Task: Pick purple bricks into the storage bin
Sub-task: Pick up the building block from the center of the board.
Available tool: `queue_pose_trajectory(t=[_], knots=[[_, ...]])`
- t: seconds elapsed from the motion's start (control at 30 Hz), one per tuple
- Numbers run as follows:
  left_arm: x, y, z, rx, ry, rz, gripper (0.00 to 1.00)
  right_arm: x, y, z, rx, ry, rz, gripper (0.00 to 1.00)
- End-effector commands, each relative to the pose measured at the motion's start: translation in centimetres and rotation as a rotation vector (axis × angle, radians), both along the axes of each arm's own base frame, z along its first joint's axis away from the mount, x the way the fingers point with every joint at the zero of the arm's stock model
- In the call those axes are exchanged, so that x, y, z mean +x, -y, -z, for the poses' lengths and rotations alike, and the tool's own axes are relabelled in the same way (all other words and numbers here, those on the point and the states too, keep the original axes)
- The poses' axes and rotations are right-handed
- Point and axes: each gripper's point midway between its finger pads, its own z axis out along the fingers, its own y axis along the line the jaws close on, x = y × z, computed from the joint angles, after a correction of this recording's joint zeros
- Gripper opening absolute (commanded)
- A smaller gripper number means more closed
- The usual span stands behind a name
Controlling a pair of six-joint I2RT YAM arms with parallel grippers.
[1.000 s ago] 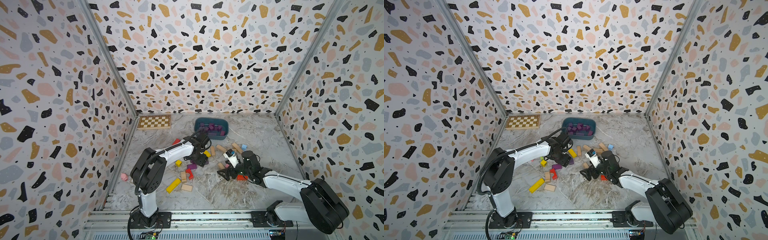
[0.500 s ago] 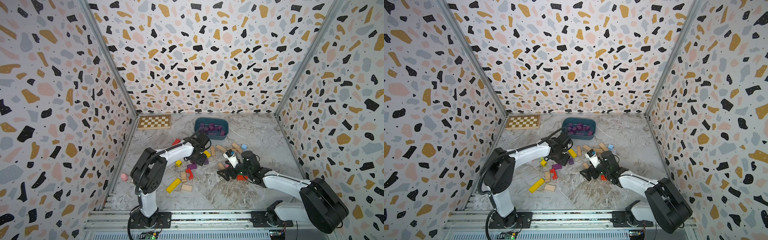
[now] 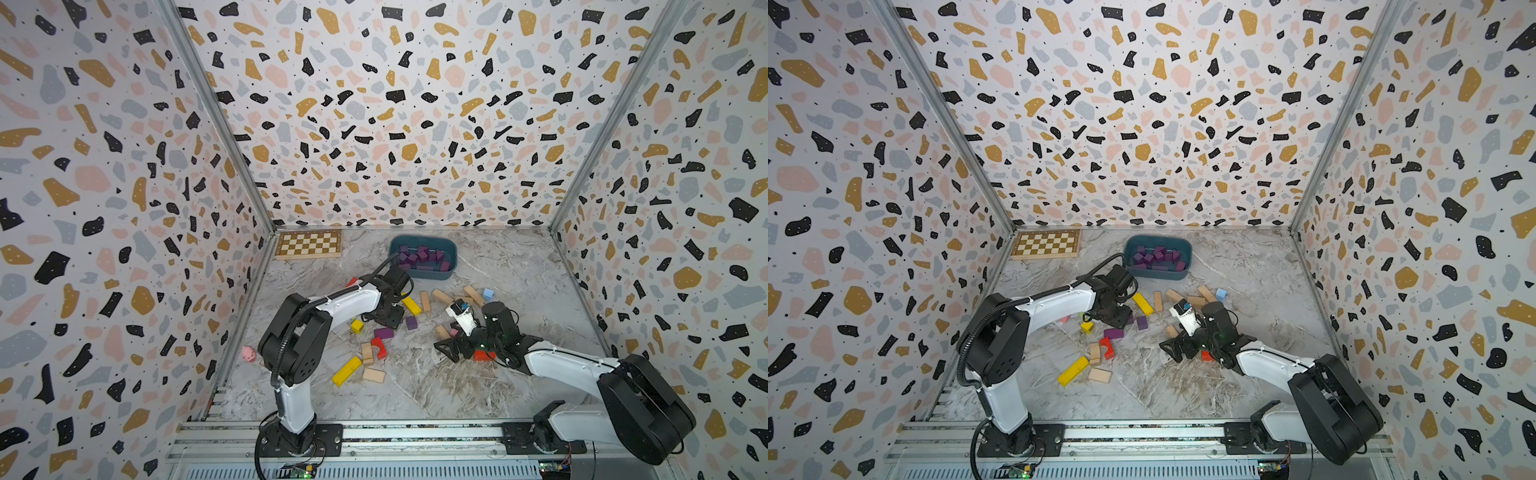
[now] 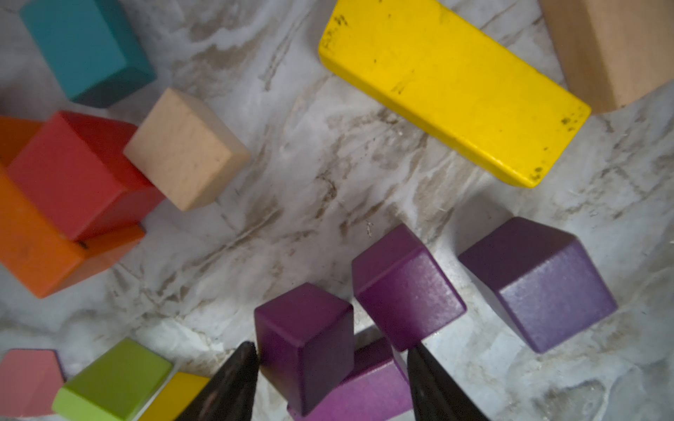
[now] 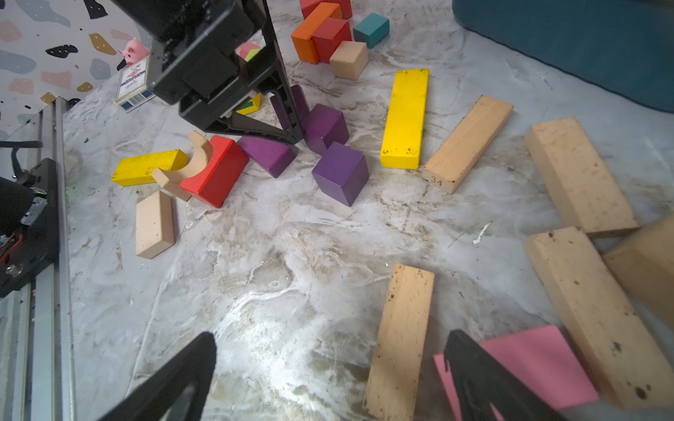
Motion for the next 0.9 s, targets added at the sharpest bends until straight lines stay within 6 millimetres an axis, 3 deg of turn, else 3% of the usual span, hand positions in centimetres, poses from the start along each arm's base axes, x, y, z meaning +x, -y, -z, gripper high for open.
queue_pose_trajectory(t=[0.0,0.73,0.87], knots=[[0.0,-0.3,0.6,-0.004,-0.007,-0.017,0.63,0.2,-0.5,-0.7,0.008,0.006,-0.012,1.0],[0.0,-1.6,1.8,0.003,-0.037,-0.051,0.46,0.1,-0.6,-0.4,0.008,-0.005,-0.02,1.0],[0.0,-1.7,1.9,0.003,-0.039,-0.055,0.38,0.1,-0.6,-0.4,0.008,-0.007,-0.02,1.0]])
